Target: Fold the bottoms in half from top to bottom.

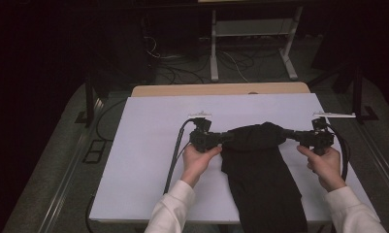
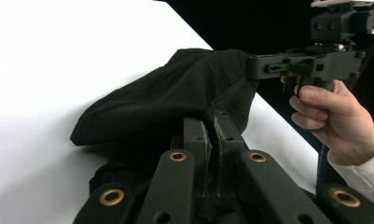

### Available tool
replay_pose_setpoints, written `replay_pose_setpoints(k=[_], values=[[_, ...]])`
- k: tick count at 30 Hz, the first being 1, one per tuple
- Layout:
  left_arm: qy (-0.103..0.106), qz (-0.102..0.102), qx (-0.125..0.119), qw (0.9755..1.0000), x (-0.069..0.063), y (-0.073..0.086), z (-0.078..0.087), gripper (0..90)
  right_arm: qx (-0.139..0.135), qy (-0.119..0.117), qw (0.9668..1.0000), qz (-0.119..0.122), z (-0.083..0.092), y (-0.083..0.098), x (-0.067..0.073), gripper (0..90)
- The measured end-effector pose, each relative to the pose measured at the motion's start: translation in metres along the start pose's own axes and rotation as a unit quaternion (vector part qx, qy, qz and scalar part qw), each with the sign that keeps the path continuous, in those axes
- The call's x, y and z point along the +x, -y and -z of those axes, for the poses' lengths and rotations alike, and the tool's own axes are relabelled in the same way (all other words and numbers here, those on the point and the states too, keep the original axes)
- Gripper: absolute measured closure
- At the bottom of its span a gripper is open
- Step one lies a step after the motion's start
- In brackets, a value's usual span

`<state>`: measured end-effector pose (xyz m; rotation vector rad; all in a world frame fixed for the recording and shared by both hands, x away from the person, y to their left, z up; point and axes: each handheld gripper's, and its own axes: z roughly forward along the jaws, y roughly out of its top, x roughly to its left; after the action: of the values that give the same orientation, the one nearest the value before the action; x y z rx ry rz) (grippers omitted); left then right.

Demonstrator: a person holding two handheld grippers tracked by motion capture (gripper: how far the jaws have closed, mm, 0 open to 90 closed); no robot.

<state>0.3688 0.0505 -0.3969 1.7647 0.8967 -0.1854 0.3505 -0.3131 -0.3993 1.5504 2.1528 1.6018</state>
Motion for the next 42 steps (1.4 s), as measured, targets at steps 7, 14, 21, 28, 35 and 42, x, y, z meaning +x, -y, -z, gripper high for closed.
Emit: replay_pose_setpoints(k=[7,14,21,28,35,42], values=[[0.007,-0.013,0.011,0.9998,-0.01,0.013,0.001,85.5,0.008,-0.001,1.0,0.001,0.006,0.007,0.002,84.7],[0.011,-0.013,0.023,0.9996,-0.012,0.026,0.001,85.4,0.024,-0.001,0.9997,-0.001,0.01,0.017,0.003,84.7],[0.014,-0.014,0.034,0.9992,-0.013,0.034,0.001,85.4,0.038,-0.002,0.9993,-0.001,0.012,0.026,0.007,84.7],[0.015,-0.021,0.046,0.9986,-0.014,0.039,0.002,85.2,0.054,-0.006,0.9985,-0.003,0.014,0.032,0.008,84.6],[0.025,-0.026,0.062,0.9974,-0.014,0.046,-0.001,85.2,0.079,-0.003,0.9968,-0.009,0.011,0.041,0.007,84.5],[0.028,-0.039,0.095,0.9943,-0.015,0.054,-0.004,85.0,0.108,-0.004,0.9939,-0.023,0.008,0.048,0.006,84.5]])
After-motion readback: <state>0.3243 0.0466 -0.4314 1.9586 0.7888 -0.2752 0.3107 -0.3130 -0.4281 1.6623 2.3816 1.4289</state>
